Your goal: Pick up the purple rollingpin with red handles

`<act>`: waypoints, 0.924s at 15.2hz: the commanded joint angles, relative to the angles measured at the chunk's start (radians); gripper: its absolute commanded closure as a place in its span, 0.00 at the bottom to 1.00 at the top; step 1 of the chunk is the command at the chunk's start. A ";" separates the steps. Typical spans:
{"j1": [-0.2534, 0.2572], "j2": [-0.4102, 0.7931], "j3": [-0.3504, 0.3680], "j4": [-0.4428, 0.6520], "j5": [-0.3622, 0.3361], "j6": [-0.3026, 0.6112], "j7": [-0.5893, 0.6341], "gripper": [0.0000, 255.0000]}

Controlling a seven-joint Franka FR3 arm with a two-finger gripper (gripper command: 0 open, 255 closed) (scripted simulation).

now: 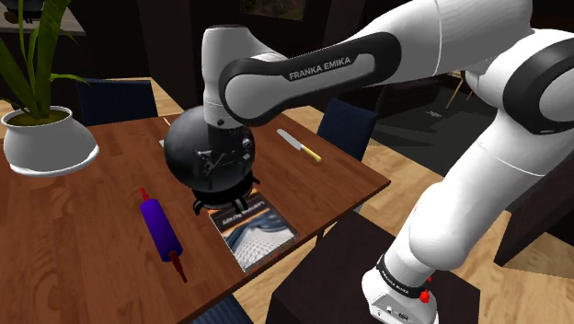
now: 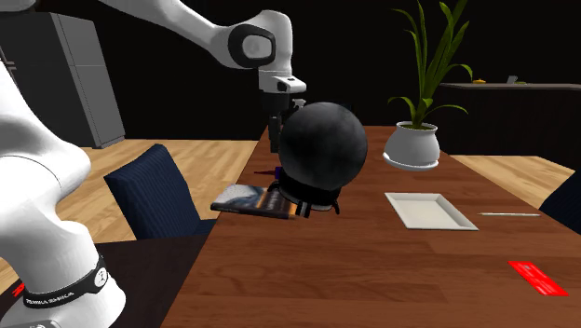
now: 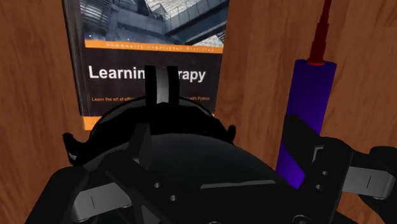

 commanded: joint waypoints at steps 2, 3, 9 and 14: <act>0.010 0.148 0.032 0.074 -0.069 0.046 0.088 0.00; 0.016 0.190 0.040 0.105 -0.093 0.053 0.117 0.00; 0.098 0.442 0.039 0.330 -0.240 0.058 0.268 0.00; 0.197 0.656 0.005 0.572 -0.335 0.018 0.352 0.00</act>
